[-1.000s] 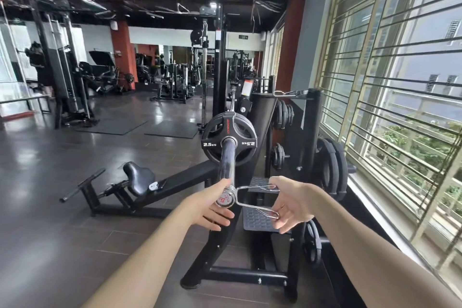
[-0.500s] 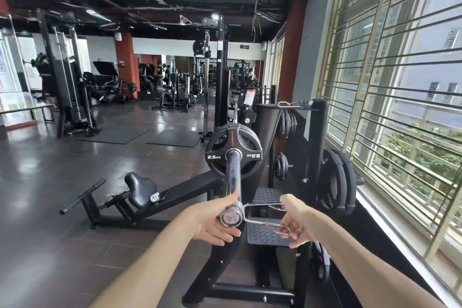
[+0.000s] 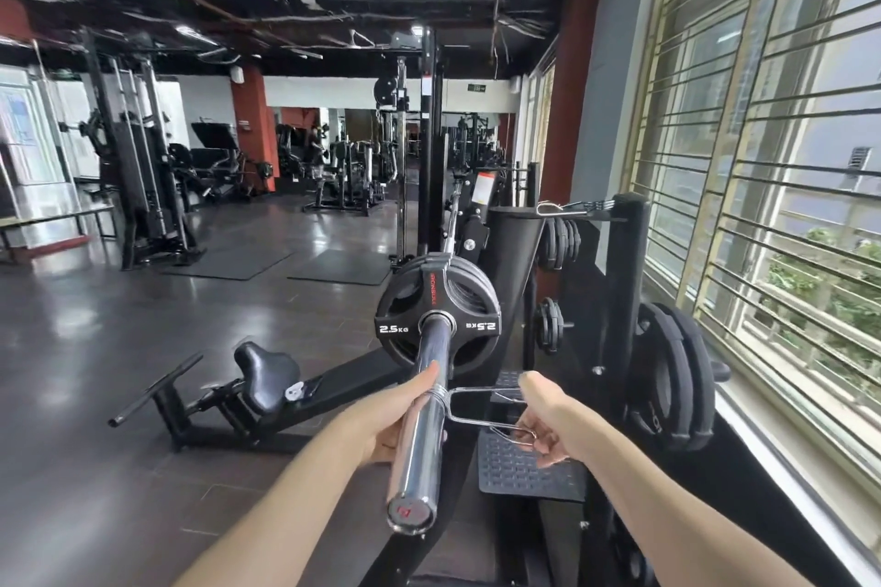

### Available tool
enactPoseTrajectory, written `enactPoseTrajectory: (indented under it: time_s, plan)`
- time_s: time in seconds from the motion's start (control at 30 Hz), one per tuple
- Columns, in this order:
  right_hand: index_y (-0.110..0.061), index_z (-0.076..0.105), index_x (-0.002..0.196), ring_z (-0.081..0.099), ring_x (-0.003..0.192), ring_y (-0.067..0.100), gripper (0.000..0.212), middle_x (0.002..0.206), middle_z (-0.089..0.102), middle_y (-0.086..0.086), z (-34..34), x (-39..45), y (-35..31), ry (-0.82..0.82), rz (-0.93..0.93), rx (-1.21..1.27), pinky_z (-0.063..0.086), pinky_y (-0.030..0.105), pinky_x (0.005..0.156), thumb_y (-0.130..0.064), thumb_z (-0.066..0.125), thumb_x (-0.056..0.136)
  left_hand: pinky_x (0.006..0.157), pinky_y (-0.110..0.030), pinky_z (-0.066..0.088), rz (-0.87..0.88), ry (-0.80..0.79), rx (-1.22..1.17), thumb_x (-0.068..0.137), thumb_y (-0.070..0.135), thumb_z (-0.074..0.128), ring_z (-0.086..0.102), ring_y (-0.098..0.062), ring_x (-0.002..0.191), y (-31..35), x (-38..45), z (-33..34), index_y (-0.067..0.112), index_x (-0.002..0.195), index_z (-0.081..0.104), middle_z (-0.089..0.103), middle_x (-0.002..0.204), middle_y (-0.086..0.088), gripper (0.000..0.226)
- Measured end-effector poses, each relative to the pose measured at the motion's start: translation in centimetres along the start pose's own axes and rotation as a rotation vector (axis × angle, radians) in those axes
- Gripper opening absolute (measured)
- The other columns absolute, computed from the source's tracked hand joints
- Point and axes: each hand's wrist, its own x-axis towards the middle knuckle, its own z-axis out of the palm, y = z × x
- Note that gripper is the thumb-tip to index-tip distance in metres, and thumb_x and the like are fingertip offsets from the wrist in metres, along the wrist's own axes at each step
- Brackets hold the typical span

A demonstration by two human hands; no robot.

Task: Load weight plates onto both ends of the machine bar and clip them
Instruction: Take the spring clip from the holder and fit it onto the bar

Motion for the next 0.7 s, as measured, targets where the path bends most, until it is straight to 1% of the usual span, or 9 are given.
enactPoseTrajectory:
  time_s: [0.1,0.17,0.23,0.33,0.4,0.47,0.53,0.63,0.7]
  plan:
    - [0.004,0.06,0.09,0.037,0.035,0.016,0.054,0.062,0.058,0.011,-0.7,2.5,-2.3,-0.01,0.011,-0.022,0.049,0.038,0.07,-0.039,0.029,0.1,0.097,-0.042,0.057,-0.014,0.019,-0.01,0.055,0.077,0.076,0.075,-0.029,0.097,1.4,2.3,-0.3,0.01,0.115,0.072,0.077,0.103,-0.019,0.09]
    - [0.003,0.058,0.077,0.035,0.033,0.015,0.054,0.06,0.056,0.011,-1.0,4.4,-3.1,-0.033,-0.004,-0.044,0.043,0.031,0.056,-0.037,0.029,0.098,0.101,-0.043,0.054,-0.023,0.034,-0.008,0.053,0.077,0.076,0.074,-0.029,0.102,2.0,3.3,-0.6,0.009,0.116,0.073,0.077,0.105,-0.018,0.092]
    - [0.0,0.056,0.07,0.033,0.032,0.014,0.053,0.056,0.055,0.009,-0.9,6.1,-2.7,-0.039,-0.028,-0.053,0.037,0.024,0.05,-0.037,0.03,0.097,0.098,-0.04,0.056,-0.007,0.043,-0.024,0.054,0.075,0.077,0.074,-0.026,0.097,1.8,4.1,-0.6,0.007,0.117,0.074,0.077,0.105,-0.017,0.092]
    - [-0.005,0.059,0.076,0.042,0.04,0.015,0.045,0.063,0.06,0.006,-0.5,7.7,-1.2,0.017,-0.102,-0.01,0.045,0.024,0.055,-0.037,0.033,0.094,0.079,-0.032,0.062,0.023,0.056,-0.073,0.069,0.067,0.073,0.075,-0.024,0.084,1.0,4.8,-0.6,0.007,0.117,0.074,0.078,0.101,-0.016,0.077]
    - [-0.009,0.064,0.085,0.049,0.051,0.017,0.044,0.075,0.065,0.005,-0.2,7.6,-0.6,0.061,-0.169,-0.007,0.052,0.029,0.065,-0.038,0.031,0.091,0.086,-0.036,0.061,0.008,0.045,-0.087,0.069,0.064,0.076,0.074,-0.026,0.091,1.1,5.0,-0.8,0.006,0.113,0.075,0.077,0.104,-0.018,0.074]
    - [-0.011,0.062,0.082,0.05,0.059,0.018,0.043,0.075,0.066,0.004,-0.1,7.3,-0.8,0.101,-0.229,-0.027,0.051,0.032,0.071,-0.035,0.029,0.094,0.094,-0.04,0.058,-0.013,0.03,-0.104,0.064,0.065,0.079,0.073,-0.029,0.095,1.5,5.4,-1.1,0.006,0.107,0.076,0.077,0.106,-0.02,0.073]
    - [-0.011,0.061,0.08,0.054,0.066,0.021,0.043,0.077,0.067,0.006,-0.2,7.6,-1.7,0.136,-0.23,-0.004,0.055,0.036,0.075,-0.035,0.03,0.096,0.088,-0.037,0.059,-0.013,0.032,-0.115,0.065,0.067,0.077,0.073,-0.027,0.089,2.2,6.1,-1.0,0.008,0.102,0.076,0.077,0.103,-0.02,0.07]
    - [-0.01,0.06,0.083,0.052,0.057,0.02,0.041,0.079,0.068,0.009,-0.6,8.3,-2.9,0.121,-0.155,0.043,0.053,0.033,0.066,-0.038,0.034,0.096,0.078,-0.034,0.061,-0.035,0.062,-0.146,0.067,0.068,0.074,0.074,-0.025,0.077,2.9,6.9,-0.8,0.008,0.095,0.076,0.077,0.096,-0.018,0.066]
    - [-0.007,0.058,0.085,0.051,0.048,0.017,0.042,0.076,0.065,0.01,-0.9,9.2,-3.2,0.068,-0.115,0.09,0.043,0.03,0.054,-0.039,0.035,0.099,0.073,-0.034,0.06,-0.066,0.052,-0.164,0.062,0.069,0.076,0.074,-0.023,0.071,3.4,7.5,-0.9,0.009,0.091,0.075,0.077,0.092,-0.016,0.066]
